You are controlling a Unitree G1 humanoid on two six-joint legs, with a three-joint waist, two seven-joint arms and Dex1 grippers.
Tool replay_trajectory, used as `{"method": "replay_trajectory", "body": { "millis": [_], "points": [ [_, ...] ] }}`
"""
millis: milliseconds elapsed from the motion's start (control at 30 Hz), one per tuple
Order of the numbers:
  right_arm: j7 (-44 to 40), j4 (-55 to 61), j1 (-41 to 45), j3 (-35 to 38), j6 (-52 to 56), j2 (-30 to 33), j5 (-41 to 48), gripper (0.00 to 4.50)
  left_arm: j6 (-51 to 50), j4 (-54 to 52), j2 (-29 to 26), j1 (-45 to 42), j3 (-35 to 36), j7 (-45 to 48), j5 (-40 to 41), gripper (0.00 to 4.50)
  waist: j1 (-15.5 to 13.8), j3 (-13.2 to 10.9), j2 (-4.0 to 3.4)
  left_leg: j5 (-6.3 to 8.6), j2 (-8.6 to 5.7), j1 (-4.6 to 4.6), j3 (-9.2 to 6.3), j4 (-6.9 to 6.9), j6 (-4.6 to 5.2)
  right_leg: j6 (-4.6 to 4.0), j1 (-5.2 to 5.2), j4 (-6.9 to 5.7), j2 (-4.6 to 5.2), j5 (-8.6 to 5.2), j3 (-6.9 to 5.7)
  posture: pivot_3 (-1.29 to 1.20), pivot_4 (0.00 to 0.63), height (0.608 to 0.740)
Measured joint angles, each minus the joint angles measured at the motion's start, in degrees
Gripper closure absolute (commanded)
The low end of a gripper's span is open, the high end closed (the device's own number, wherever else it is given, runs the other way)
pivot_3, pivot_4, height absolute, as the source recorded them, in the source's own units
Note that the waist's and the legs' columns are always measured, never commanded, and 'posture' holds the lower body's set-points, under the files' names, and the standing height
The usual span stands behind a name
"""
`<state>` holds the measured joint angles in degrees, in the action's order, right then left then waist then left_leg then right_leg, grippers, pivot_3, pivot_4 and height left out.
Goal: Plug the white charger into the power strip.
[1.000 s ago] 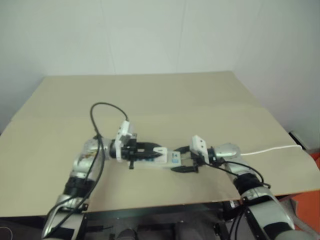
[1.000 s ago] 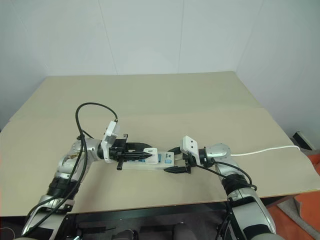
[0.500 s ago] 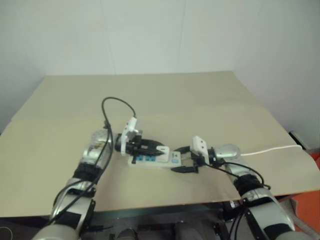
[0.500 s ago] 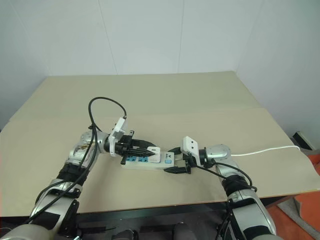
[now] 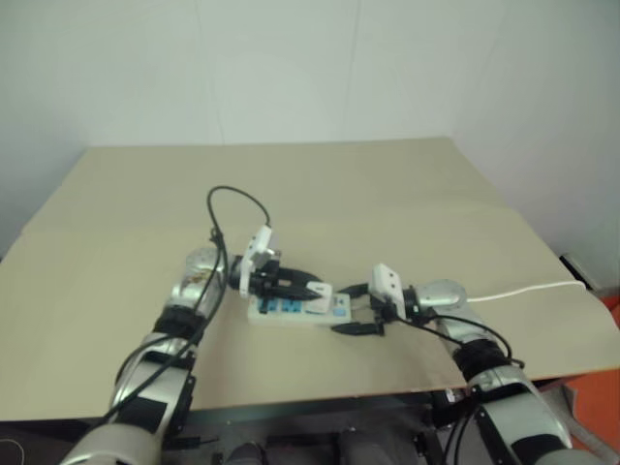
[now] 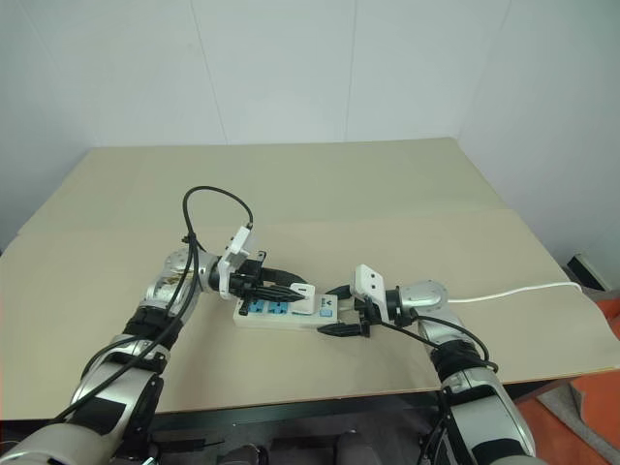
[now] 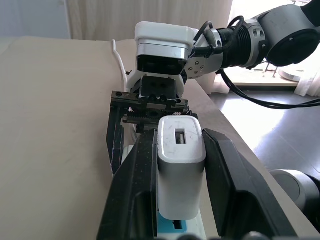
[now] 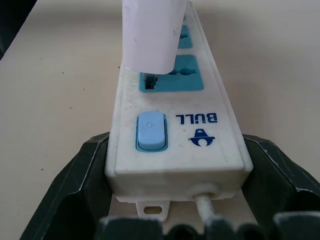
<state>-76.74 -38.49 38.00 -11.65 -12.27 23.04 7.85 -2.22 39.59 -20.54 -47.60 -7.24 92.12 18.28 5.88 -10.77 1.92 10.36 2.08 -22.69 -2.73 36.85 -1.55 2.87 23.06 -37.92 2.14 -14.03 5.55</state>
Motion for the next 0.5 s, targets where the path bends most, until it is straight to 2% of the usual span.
{"method": "replay_trajectory", "body": {
  "millis": [500],
  "points": [
    [0.3, 0.1, -0.2, 0.0, 0.0, 0.0, 0.0, 1.08, 2.6, 2.6, -0.2, -1.4, -1.2, 0.3, 0.1, 3.51, 0.0, 0.0, 0.01, 0.00, 0.00, 0.01, -0.01, 0.00, 0.00, 0.01, -0.01, 0.00, 0.00, -0.01, 0.00, 0.00, 0.150, 0.740]
  ]
}}
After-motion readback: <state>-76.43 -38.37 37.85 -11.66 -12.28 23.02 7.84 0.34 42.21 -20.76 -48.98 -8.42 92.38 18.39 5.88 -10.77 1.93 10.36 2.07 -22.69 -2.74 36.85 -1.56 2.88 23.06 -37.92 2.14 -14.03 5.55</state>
